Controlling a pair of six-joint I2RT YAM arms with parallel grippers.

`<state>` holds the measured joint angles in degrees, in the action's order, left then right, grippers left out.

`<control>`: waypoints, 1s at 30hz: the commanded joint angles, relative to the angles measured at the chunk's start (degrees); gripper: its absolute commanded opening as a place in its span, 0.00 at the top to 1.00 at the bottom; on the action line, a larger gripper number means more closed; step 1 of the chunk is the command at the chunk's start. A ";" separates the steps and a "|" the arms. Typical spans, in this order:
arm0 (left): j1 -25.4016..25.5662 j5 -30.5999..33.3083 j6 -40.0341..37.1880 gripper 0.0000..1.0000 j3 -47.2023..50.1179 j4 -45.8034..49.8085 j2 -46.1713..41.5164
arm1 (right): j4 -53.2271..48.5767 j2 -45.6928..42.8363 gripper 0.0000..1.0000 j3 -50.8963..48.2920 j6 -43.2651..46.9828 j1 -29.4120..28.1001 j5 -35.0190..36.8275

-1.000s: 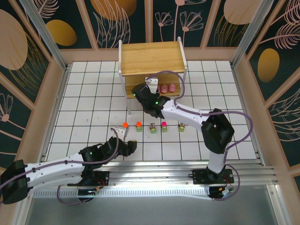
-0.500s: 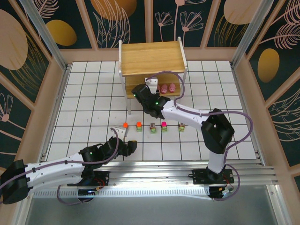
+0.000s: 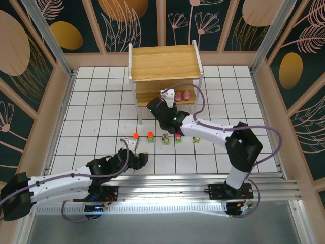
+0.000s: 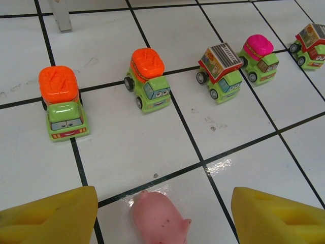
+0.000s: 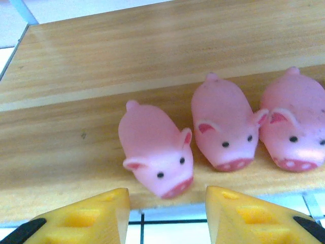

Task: Place and organize the plastic toys onto the shelf

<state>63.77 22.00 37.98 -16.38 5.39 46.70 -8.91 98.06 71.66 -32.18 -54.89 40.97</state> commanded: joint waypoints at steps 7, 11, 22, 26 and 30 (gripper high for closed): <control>1.90 4.37 2.37 0.32 -1.45 2.64 2.01 | -0.11 -10.50 0.56 -7.60 -2.84 -4.01 3.40; 5.89 8.19 6.85 0.33 -2.39 5.18 3.20 | -0.13 -16.59 0.56 -13.45 -2.97 -5.59 2.97; 19.17 20.71 23.41 0.34 -14.39 17.05 20.07 | -4.36 -30.68 0.56 -29.87 -3.03 -9.63 0.67; 19.21 20.56 30.57 0.35 -15.79 17.99 24.97 | -5.95 -33.67 0.56 -33.31 -3.98 -10.41 -0.08; 19.29 20.76 35.02 0.35 -16.37 18.91 25.64 | -6.30 -36.42 0.56 -36.45 -4.44 -10.52 -0.86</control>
<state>82.85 40.45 66.48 -31.44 20.86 72.07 -13.72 63.83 36.97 -34.92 -64.99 40.01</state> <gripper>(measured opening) 0.644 0.440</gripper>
